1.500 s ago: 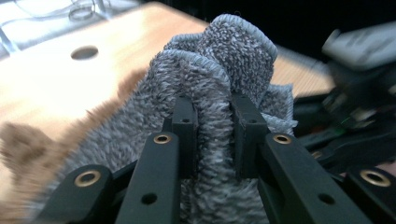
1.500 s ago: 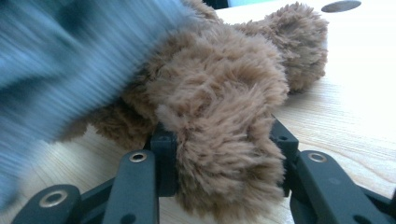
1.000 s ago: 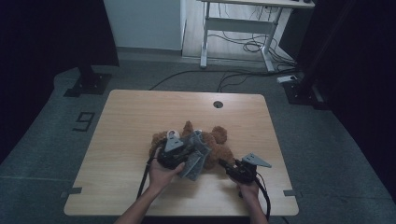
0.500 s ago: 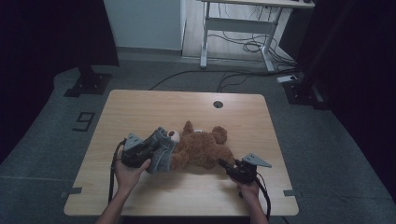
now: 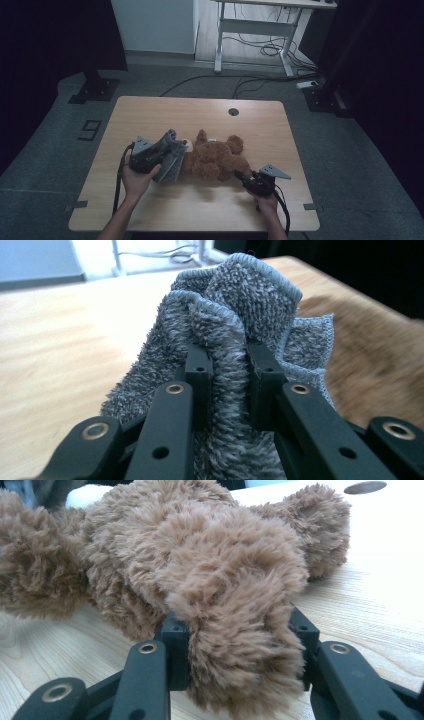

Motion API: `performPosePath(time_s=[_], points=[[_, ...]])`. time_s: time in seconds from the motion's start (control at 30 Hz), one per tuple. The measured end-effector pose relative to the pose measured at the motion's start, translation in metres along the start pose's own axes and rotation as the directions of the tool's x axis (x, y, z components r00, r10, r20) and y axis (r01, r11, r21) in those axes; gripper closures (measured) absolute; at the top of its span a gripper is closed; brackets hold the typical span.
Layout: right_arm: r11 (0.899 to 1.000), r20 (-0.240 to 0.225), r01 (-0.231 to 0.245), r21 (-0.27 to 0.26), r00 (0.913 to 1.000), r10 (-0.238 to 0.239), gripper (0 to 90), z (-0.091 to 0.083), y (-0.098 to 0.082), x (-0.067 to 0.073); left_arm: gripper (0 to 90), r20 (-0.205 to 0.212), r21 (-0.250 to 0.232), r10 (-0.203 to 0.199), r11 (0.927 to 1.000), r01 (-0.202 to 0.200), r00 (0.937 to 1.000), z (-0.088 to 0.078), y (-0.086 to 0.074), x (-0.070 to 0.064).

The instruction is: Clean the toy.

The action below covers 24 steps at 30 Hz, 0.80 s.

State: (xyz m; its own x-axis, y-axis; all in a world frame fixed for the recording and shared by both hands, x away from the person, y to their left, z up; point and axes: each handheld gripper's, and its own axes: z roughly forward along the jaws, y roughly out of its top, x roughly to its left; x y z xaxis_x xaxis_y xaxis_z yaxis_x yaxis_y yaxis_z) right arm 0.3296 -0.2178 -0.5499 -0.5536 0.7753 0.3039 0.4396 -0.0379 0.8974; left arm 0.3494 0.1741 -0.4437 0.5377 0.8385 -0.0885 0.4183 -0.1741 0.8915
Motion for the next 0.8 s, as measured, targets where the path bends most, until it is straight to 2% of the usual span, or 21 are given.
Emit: performPosePath(time_s=[0.03, 0.07, 0.1, 0.13, 0.2, 0.23, 0.3, 0.33, 0.47, 0.5, 0.57, 0.7, 0.8], points=[[1.0, 0.0, 0.0, 0.0, 1.0, 0.0, 57.8, 0.0, 0.0, 0.0, 75.3, 0.0, 0.0, 0.0, 1.0, 0.0, 1.0, 0.0, 0.0, 0.0], [1.0, -0.001, -0.001, 0.0, 1.0, 0.001, 57.7, 0.0, 0.0, 0.0, 75.3, 0.013, 0.001, 0.024, 0.9997, -0.024, 0.9996, 0.006, 0.012, -0.009], [1.0, -0.001, -0.001, 0.0, 1.0, 0.001, 57.7, 0.0, 0.0, 0.0, 75.3, 0.013, 0.001, 0.024, 0.9997, -0.024, 0.9996, 0.006, 0.012, -0.009], [1.0, -0.002, -0.003, 0.0, 1.0, 0.003, 57.7, 0.0, 0.0, 0.0, 75.3, 0.024, 0.002, 0.041, 0.9992, -0.041, 0.9989, 0.015, 0.023, -0.016], [1.0, -0.001, -0.002, 0.0, 1.0, 0.002, 57.7, 0.0, 0.0, 0.0, 75.3, 0.035, 0.01, 0.048, 0.9988, -0.049, 0.9982, 0.024, 0.032, -0.022], [1.0, -0.001, -0.002, 0.0, 1.0, 0.002, 57.7, 0.0, 0.0, 0.0, 75.2, 0.035, 0.01, 0.048, 0.9988, -0.049, 0.9982, 0.024, 0.032, -0.022], [1.0, 0.0, 0.003, 0.001, 1.0, -0.003, 57.5, 0.0, 0.0, 0.0, 75.1, 0.036, 0.04, 0.049, 0.9979, -0.051, 0.9981, 0.038, 0.038, -0.025], [1.0, 0.0, 0.003, 0.001, 1.0, -0.003, 57.5, 0.0, 0.0, 0.0, 75.1, 0.036, 0.04, 0.049, 0.9979, -0.051, 0.9981, 0.038, 0.038, -0.025], [1.0, -0.004, 0.007, 0.002, 1.0, -0.007, 57.0, 0.0, 0.0, -0.001, 75.0, 0.037, 0.099, 0.038, 0.9942, -0.042, 0.9986, 0.053, 0.027, -0.021], [1.0, -0.008, 0.012, 0.004, 0.9999, -0.012, 56.5, 0.0, 0.0, -0.001, 74.8, 0.047, 0.093, 0.018, 0.9954, -0.023, 0.9987, 0.055, 0.019, -0.018], [1.0, -0.008, 0.016, 0.006, 0.9999, -0.016, 56.1, 0.0, 0.001, 0.0, 74.8, 0.053, 0.086, 0.018, 0.996, -0.023, 0.9984, 0.054, 0.016, -0.018], [1.0, -0.005, 0.024, 0.015, 0.9997, -0.024, 51.1, 0.0, 0.001, 0.002, 75.0, 0.058, 0.07, 0.037, 0.9967, -0.041, 0.9976, 0.05, 0.006, -0.02], [1.0, 0.008, 0.03, -0.006, 0.9995, -0.03, 40.9, -0.005, 0.006, 0.006, 75.7, 0.081, 0.034, 0.015, 0.9993, -0.017, 0.9966, 0.045, -0.006, -0.021]])
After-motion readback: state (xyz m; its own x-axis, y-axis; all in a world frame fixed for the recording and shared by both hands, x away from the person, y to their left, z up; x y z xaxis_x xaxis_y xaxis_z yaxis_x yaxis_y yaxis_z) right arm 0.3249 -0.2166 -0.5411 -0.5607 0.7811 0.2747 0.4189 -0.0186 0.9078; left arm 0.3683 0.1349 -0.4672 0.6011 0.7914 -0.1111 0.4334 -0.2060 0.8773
